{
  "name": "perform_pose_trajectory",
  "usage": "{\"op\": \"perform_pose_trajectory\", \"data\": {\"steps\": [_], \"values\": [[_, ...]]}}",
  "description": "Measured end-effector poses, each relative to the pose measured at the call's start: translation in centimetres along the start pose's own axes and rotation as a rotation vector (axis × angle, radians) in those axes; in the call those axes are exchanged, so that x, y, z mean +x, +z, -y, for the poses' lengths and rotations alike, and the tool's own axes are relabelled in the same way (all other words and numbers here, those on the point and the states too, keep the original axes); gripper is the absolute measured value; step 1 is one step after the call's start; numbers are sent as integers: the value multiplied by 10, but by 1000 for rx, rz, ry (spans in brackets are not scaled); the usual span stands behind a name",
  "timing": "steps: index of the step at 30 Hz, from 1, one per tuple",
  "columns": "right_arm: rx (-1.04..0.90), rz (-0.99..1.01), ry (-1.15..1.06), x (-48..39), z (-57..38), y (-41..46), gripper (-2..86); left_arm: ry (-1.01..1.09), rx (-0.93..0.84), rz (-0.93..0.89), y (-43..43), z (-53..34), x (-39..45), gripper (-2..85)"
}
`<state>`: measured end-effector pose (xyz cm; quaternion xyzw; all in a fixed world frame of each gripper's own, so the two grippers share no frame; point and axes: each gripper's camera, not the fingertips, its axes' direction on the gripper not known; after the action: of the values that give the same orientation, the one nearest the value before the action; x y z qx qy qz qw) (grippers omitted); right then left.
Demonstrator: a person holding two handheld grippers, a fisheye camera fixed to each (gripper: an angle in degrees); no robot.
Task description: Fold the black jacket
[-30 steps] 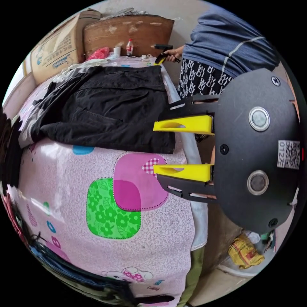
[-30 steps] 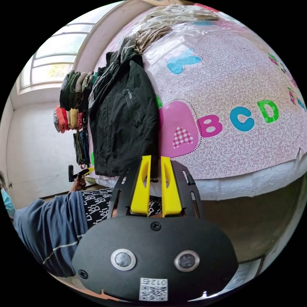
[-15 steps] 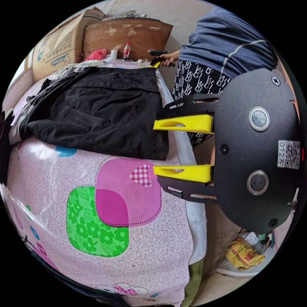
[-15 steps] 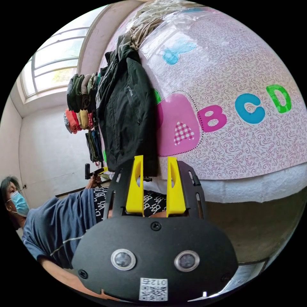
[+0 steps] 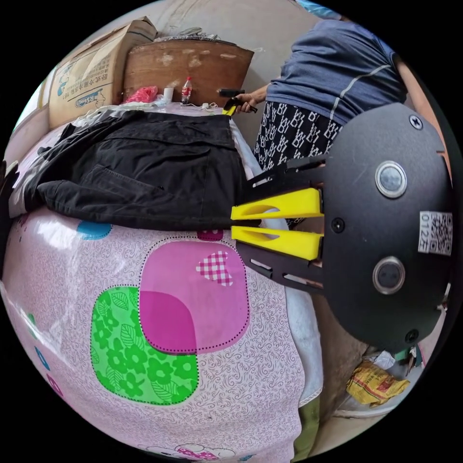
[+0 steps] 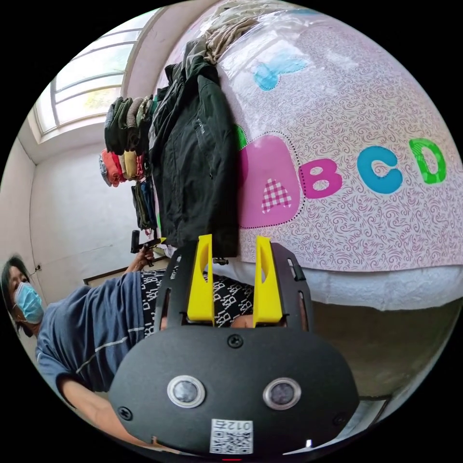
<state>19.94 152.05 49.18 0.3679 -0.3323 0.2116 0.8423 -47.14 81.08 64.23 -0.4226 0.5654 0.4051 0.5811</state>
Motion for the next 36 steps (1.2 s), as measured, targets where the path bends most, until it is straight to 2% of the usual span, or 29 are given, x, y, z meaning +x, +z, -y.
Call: {"op": "perform_pose_trajectory", "data": {"steps": [5, 9, 15, 19, 24, 30, 36], "values": [[-5, 89, -27, 3, 3, 1, 131, 8, 0, 14, -8, -4, 7, 6], [38, 62, -20, 7, -1, -14, 139, 1, -2, 4, -14, -7, 9, 4], [-22, 16, -28, 12, 4, -5, 132, 4, 11, 14, -24, -16, 14, 3], [-56, 64, -33, 18, 11, 4, 88, -17, 22, 9, -32, -22, 13, 3], [-39, 32, -49, 12, 7, 0, 29, -37, 25, -27, -50, -33, 11, 2], [-7, 168, -137, -3, -19, -47, 15, 105, 22, -140, -103, -59, 24, 1], [10, 287, -182, -19, -62, -94, 12, 241, 36, -373, -163, -114, 54, 2]]}}
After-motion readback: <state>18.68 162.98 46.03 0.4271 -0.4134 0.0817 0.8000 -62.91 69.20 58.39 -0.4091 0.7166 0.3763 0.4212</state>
